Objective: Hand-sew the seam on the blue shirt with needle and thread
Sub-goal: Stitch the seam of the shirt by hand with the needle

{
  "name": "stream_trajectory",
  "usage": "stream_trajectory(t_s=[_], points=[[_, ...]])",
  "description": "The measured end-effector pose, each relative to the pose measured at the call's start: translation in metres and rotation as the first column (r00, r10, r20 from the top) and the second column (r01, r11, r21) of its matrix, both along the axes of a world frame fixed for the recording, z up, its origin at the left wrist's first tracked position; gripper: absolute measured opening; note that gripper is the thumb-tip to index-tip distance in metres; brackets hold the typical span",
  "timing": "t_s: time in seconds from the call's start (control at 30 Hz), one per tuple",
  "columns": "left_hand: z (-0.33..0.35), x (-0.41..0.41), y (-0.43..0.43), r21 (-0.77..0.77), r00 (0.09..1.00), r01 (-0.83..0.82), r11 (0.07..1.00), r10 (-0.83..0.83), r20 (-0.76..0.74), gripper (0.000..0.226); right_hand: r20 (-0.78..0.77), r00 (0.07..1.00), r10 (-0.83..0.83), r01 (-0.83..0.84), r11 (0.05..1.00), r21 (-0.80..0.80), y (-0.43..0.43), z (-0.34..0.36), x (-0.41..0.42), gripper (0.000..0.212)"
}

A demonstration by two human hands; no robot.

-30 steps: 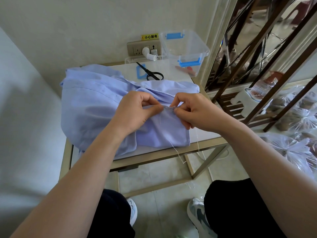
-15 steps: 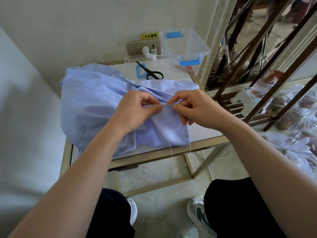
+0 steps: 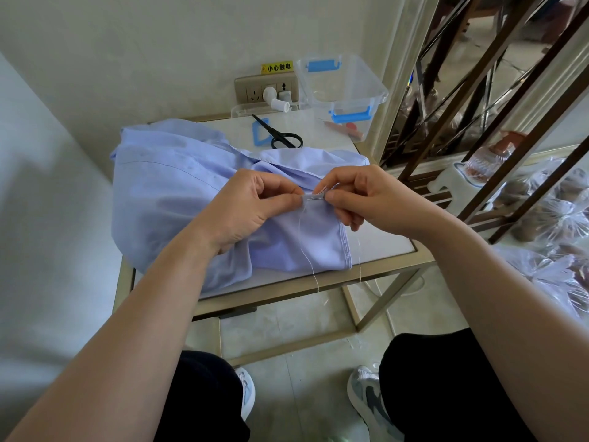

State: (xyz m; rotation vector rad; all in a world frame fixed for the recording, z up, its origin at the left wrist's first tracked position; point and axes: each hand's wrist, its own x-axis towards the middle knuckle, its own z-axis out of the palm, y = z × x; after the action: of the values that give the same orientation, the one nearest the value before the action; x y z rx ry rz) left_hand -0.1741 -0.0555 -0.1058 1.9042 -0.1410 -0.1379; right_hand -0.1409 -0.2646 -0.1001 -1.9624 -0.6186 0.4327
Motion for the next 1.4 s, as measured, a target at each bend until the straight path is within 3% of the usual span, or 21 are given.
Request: stream_trajectory(t_s=[0.4,0.7,0.87,1.23,1.4], points=[[0.0005,-0.0016,-0.0002,-0.147,0.998,0.02,0.989,-0.027,-0.048,0.013,-0.055,0.998,0.038,-0.031,0.993,0.115,0.001,-0.0031,0.0003,0.012],[0.003,-0.0052,-0.0044,-0.142,0.995,0.079,0.987,-0.087,-0.05,0.013,-0.109,0.991,0.078,-0.063,0.988,0.138,0.0061,-0.0044,-0.0013,0.008],[0.0013,-0.0017,-0.0024,-0.182,0.998,-0.005,0.983,-0.006,-0.061,0.01,-0.11,0.991,0.072,-0.046,0.973,0.226,-0.0016,-0.0018,0.005,0.018],[-0.0017,-0.0026,-0.0074,-0.177,0.998,0.025,0.984,-0.033,-0.044,0.011,-0.082,0.989,0.121,-0.1,0.97,0.221,0.0013,-0.0055,0.0038,0.016],[-0.0016,-0.0008,-0.0059,-0.182,0.999,-0.038,0.982,0.031,-0.043,0.01,-0.063,0.994,0.087,-0.069,0.968,0.242,0.0017,-0.0059,0.0067,0.013]])
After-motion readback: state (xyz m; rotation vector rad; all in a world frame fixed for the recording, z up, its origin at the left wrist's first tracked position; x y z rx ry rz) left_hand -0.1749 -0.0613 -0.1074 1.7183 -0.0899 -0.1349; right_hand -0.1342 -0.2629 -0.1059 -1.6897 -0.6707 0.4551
